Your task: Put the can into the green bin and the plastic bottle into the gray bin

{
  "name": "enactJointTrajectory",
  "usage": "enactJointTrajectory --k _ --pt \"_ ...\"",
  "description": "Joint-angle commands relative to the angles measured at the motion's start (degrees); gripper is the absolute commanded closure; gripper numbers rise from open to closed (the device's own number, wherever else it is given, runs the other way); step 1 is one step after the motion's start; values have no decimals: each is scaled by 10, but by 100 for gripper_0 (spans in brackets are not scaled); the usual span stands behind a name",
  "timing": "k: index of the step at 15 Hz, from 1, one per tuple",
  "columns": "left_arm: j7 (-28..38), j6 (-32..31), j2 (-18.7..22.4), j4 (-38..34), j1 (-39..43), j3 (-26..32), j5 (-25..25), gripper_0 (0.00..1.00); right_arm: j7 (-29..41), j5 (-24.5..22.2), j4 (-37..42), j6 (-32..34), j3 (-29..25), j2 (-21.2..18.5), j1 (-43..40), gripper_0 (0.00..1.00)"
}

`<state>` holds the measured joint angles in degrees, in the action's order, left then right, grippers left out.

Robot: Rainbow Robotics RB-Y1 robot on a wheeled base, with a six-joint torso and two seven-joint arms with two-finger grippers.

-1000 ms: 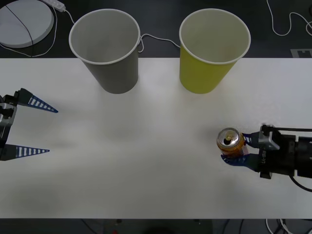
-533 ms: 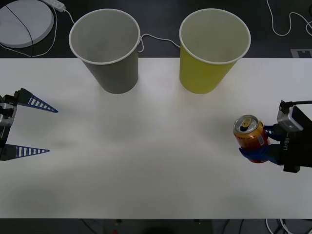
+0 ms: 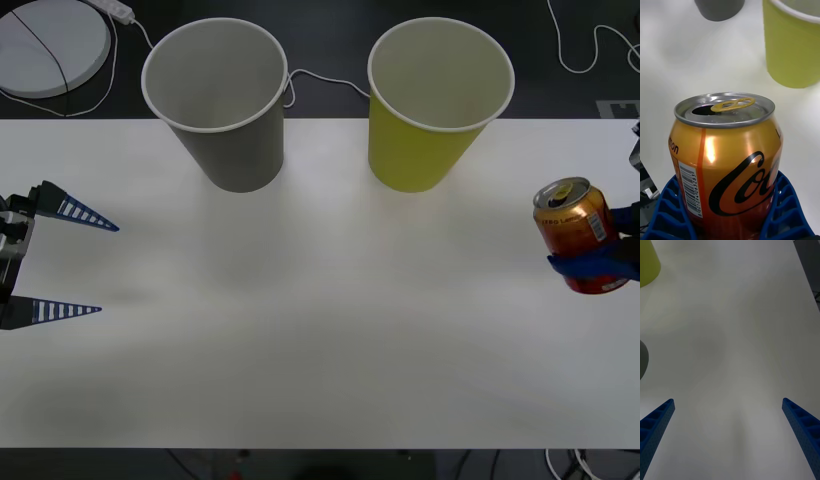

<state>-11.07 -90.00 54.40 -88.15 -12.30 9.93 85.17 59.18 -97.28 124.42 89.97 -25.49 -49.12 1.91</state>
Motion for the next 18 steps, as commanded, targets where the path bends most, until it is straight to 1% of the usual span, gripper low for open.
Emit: enactJointTrajectory --k 1,3,5,6,7,8,9,11,12,13,16,18 --pt "0 0 0 0 0 0 0 0 94 13 -1 0 0 -72 27 100" --pt "0 0 0 0 0 0 0 0 147 17 -3 0 11 -110 55 100" --pt "0 0 0 0 0 0 0 0 154 20 -29 0 40 -137 98 100" --pt "0 0 0 0 0 0 0 0 154 25 -55 0 70 -156 136 100" --pt "0 0 0 0 0 0 0 0 154 27 -74 0 97 -165 169 100" --pt "0 0 0 0 0 0 0 0 154 27 -94 0 125 -171 205 100" --pt "0 0 0 0 0 0 0 0 154 24 -121 0 162 -172 258 100" --pt "0 0 0 0 0 0 0 0 154 17 -159 0 222 -172 335 100" --pt "0 0 0 0 0 0 0 0 154 13 -189 0 266 -169 389 100" --pt "0 0 0 0 0 0 0 0 154 10 -211 0 298 -164 424 100" --pt "0 0 0 0 0 0 0 0 148 -7 -302 0 379 -122 532 100" --pt "0 0 0 0 0 0 0 0 129 -41 -349 0 405 -91 577 100"
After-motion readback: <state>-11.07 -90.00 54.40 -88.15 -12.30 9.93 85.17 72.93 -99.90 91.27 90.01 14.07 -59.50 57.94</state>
